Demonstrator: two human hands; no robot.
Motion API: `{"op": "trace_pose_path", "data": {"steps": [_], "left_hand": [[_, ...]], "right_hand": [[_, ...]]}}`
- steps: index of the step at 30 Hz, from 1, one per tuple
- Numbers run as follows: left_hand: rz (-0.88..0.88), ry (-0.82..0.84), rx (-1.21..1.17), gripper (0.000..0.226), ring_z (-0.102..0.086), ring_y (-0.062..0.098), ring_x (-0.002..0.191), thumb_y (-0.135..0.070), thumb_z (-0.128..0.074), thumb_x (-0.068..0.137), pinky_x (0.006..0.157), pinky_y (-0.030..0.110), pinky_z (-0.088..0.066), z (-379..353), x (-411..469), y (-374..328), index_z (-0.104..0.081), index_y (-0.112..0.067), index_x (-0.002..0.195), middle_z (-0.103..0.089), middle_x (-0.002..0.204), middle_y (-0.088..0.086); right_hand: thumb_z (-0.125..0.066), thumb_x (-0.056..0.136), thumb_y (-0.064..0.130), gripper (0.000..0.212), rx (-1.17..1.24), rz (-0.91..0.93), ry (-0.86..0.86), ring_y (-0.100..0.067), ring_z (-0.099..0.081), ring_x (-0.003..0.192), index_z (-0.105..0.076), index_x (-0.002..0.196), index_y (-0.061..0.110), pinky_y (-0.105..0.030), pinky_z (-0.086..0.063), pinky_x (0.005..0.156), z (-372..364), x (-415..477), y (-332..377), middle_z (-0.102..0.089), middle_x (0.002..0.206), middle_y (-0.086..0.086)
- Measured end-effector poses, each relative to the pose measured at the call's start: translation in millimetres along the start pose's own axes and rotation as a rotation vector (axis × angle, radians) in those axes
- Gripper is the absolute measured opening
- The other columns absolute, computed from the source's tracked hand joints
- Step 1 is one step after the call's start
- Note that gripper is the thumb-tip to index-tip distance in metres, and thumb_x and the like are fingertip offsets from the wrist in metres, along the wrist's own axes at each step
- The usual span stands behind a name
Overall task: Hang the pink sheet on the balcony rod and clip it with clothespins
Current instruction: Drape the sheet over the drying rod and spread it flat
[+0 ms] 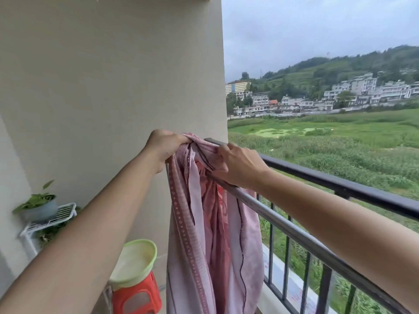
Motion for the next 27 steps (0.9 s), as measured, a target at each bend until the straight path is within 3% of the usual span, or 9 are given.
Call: {"op": "trace_pose_path", "data": {"steps": [3,7,11,14,18,20,23,25,27], "left_hand": [[0.038,0.049,-0.024,0.018,-0.063,0.016,0.052,-0.019,-0.080,0.066,0.056,0.022,-0.047,-2.1,-17.1,3.7,-0.070,-0.012,0.078,-0.069,0.066,0.003],[-0.024,0.029,0.015,0.022,-0.065,0.011,0.066,-0.030,-0.084,0.071,0.060,0.019,-0.048,-4.0,-31.3,19.8,-0.069,-0.015,0.078,-0.072,0.073,-0.003],[-0.255,-0.154,0.738,0.069,-0.053,0.014,0.078,-0.071,-0.081,0.051,0.066,0.030,-0.045,-19.2,-55.2,39.7,-0.051,-0.024,0.091,-0.057,0.084,-0.008],[-0.414,-0.172,0.985,0.064,-0.058,0.033,0.099,-0.040,-0.078,0.070,0.071,0.036,-0.041,-44.4,-76.5,55.4,-0.039,-0.020,0.118,-0.059,0.106,0.010],[-0.581,-0.253,0.788,0.052,-0.061,0.033,0.092,-0.026,-0.075,0.075,0.059,0.035,-0.042,-57.3,-101.5,55.5,-0.041,-0.022,0.113,-0.060,0.107,0.008],[-0.727,-0.349,0.790,0.043,-0.060,0.030,0.091,-0.027,-0.077,0.071,0.054,0.035,-0.045,-60.1,-114.5,49.2,-0.050,-0.019,0.104,-0.055,0.103,0.005],[-0.741,-0.317,0.695,0.016,-0.062,0.031,0.075,-0.024,-0.070,0.075,0.054,0.030,-0.040,-57.7,-125.1,41.4,-0.059,-0.020,0.086,-0.063,0.089,0.000],[-0.689,-0.285,0.627,0.008,-0.064,0.030,0.075,-0.023,-0.068,0.076,0.059,0.030,-0.041,-55.0,-129.9,34.1,-0.066,-0.021,0.083,-0.069,0.084,0.000],[-0.712,-0.252,0.557,0.006,-0.062,0.023,0.071,-0.022,-0.068,0.075,0.059,0.025,-0.040,-54.1,-141.2,22.3,-0.068,-0.023,0.080,-0.068,0.075,-0.006]], "right_hand": [[-0.056,0.094,0.039,0.028,0.000,0.006,-0.015,-0.024,-0.058,0.070,-0.060,0.104,0.013,-0.033,-0.043,0.056,13.3,-2.7,-4.9,-0.062,0.099,-0.004],[-0.047,0.094,0.020,0.020,0.019,-0.064,0.082,-0.031,-0.065,0.082,-0.066,0.096,0.017,-0.032,-0.043,0.058,24.3,-12.7,-23.1,-0.064,0.088,-0.005],[-0.041,0.095,0.009,0.028,0.267,-0.119,0.129,-0.036,-0.063,0.089,-0.064,0.110,0.009,-0.035,-0.044,0.065,36.0,-28.4,-35.6,-0.069,0.104,-0.019],[-0.037,0.095,0.007,0.021,0.369,-0.205,0.160,-0.033,-0.057,0.085,-0.055,0.105,0.011,-0.033,-0.039,0.066,47.1,-42.3,-44.1,-0.065,0.105,-0.020],[-0.037,0.096,0.014,0.010,0.158,-0.328,0.245,-0.018,-0.049,0.064,-0.047,0.098,0.016,-0.031,-0.034,0.049,57.6,-67.4,-62.2,-0.056,0.084,-0.006],[-0.043,0.096,0.018,0.011,0.068,-0.348,0.253,-0.016,-0.053,0.067,-0.051,0.102,0.015,-0.029,-0.038,0.048,65.2,-79.6,-65.3,-0.059,0.091,-0.005],[-0.064,0.085,0.036,0.060,0.098,-0.294,0.396,-0.024,-0.055,0.106,-0.043,0.140,0.020,-0.036,-0.054,0.082,72.2,-97.3,-58.1,-0.048,0.129,-0.009],[-0.070,0.074,0.065,0.099,0.219,-0.278,0.561,-0.030,-0.044,0.130,-0.025,0.153,0.026,-0.046,-0.044,0.104,74.7,-109.8,-35.5,-0.033,0.150,-0.010],[-0.059,0.056,0.092,0.121,0.176,-0.296,0.558,-0.030,-0.045,0.132,-0.025,0.152,0.026,-0.044,-0.044,0.101,72.6,-119.0,-5.9,-0.038,0.148,-0.008]]}}
Point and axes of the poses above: each hand's wrist, its own x-axis towards the middle knuckle, its own z-axis out of the back of the hand, y = z × x, the point moved 2 cm from there along x, towards the middle knuckle
